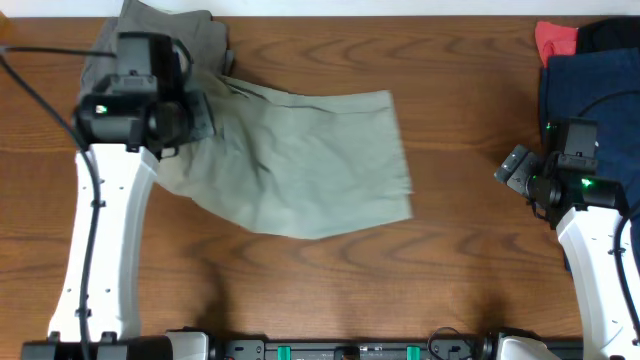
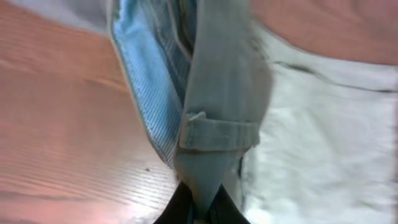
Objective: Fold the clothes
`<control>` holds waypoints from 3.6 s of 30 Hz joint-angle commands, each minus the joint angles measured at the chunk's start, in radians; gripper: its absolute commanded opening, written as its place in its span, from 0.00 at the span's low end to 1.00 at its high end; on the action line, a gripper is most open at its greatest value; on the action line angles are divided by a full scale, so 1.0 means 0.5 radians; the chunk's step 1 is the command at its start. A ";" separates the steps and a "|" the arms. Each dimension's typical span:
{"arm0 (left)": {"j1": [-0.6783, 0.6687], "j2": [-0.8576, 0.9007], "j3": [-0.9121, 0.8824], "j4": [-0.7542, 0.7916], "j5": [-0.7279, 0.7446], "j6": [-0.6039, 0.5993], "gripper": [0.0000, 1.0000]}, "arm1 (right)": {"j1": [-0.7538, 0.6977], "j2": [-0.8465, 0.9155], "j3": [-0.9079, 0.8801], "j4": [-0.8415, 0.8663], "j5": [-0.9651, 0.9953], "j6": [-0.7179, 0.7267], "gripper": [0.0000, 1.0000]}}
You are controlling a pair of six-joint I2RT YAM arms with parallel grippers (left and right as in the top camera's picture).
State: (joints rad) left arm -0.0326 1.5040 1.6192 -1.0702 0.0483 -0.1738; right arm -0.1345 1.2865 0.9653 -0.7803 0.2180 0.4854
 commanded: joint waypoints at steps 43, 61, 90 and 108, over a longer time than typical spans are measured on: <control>-0.689 0.617 0.206 0.294 0.291 -0.227 0.06 | 0.019 -0.003 0.001 0.005 0.034 -0.024 0.99; -0.906 0.986 0.206 0.497 0.308 -0.414 0.06 | 0.019 -0.003 0.001 0.005 0.035 -0.024 0.99; -1.151 1.040 0.206 0.776 0.307 -0.521 0.08 | 0.019 -0.003 0.001 0.005 0.035 -0.023 0.99; -1.126 0.975 0.203 0.639 0.292 -0.472 0.33 | 0.019 -0.003 0.001 0.005 0.034 -0.024 0.99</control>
State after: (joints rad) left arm -0.6247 2.0117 1.7233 -0.7330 0.2035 -0.4217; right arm -0.1345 1.2861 0.9653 -0.7799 0.2180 0.4854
